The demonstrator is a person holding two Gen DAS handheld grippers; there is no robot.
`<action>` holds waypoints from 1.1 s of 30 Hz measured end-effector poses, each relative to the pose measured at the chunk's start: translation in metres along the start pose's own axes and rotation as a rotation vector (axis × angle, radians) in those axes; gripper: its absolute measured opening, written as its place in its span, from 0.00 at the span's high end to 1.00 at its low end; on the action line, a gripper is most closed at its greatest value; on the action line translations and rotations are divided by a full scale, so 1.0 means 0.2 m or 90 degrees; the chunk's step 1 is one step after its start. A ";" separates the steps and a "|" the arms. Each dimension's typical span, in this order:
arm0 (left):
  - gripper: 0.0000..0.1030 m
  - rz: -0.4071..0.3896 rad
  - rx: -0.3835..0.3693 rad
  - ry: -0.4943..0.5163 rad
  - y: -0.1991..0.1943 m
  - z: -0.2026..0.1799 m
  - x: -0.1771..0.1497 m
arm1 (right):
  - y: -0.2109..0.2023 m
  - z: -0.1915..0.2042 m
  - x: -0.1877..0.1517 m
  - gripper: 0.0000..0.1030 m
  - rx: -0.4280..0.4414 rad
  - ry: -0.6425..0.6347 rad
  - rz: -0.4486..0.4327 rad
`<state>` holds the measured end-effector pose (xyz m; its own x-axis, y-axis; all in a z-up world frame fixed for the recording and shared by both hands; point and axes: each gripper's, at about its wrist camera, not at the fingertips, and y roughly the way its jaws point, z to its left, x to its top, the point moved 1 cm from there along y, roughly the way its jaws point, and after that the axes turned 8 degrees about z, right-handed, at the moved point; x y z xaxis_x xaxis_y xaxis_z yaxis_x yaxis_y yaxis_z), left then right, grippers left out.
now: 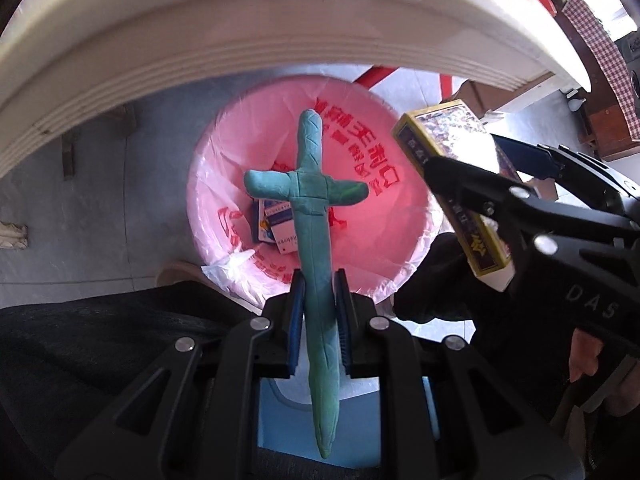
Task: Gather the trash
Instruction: 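Open both tools to drop the teal sword and card box into the bin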
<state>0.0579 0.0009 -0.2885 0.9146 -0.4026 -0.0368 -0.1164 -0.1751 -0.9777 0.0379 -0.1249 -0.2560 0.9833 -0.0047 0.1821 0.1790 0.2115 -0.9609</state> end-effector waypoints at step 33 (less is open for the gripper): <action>0.68 0.095 -0.045 -0.118 0.35 0.25 0.29 | 0.55 -0.16 0.14 0.28 0.020 0.023 0.108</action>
<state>0.1230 0.0100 -0.3699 0.9402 -0.2575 -0.2231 -0.2758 -0.1908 -0.9421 0.0871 -0.1339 -0.3637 1.0000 -0.0009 0.0098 0.0098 0.2429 -0.9700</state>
